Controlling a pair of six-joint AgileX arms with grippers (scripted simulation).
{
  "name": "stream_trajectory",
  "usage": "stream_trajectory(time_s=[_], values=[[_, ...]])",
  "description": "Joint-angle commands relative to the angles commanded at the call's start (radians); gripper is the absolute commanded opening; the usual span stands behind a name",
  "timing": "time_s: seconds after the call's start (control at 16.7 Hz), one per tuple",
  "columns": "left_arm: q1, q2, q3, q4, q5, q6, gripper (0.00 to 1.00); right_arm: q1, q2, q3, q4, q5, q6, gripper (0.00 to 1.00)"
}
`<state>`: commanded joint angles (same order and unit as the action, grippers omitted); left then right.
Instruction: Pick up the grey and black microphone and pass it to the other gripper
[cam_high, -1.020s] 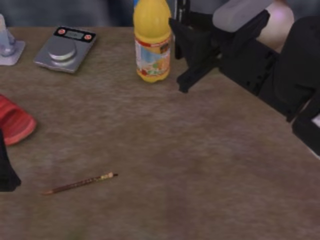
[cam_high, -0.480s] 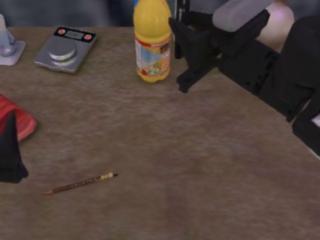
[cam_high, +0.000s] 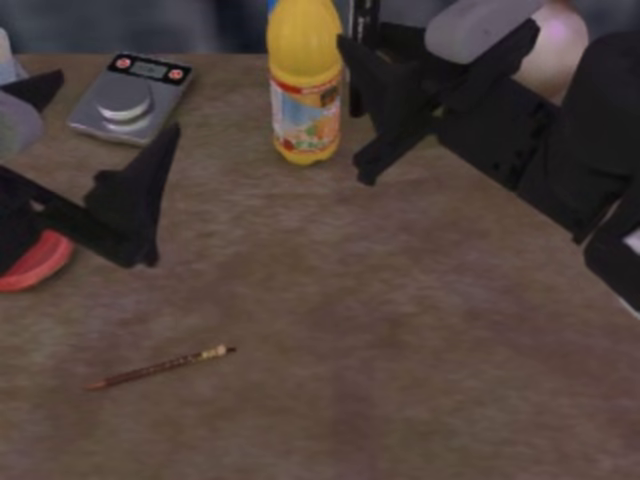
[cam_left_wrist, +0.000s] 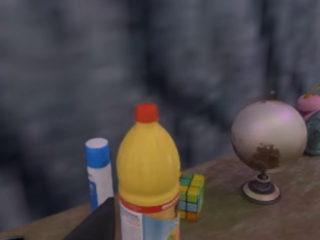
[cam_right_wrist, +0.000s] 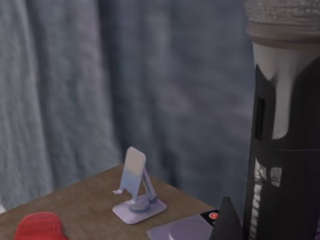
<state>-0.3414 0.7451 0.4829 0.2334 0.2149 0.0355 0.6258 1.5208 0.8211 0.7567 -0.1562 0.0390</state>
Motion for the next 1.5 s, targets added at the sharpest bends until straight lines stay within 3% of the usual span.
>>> stream_trajectory(time_s=[0.3,0.54,0.96,1.5], values=[[-0.126,0.273,0.18,0.088,0.08,0.014,1.0,0.0,0.0,0.0,0.0,0.0,0.0,0.0],[-0.169,0.362,0.243,0.12,0.107,0.019,1.0,0.0,0.0,0.0,0.0,0.0,0.0,0.0],[-0.178,0.398,0.272,0.132,0.096,0.019,1.0,0.0,0.0,0.0,0.0,0.0,0.0,0.0],[-0.267,0.762,0.524,0.24,0.014,0.019,1.0,0.0,0.0,0.0,0.0,0.0,0.0,0.0]])
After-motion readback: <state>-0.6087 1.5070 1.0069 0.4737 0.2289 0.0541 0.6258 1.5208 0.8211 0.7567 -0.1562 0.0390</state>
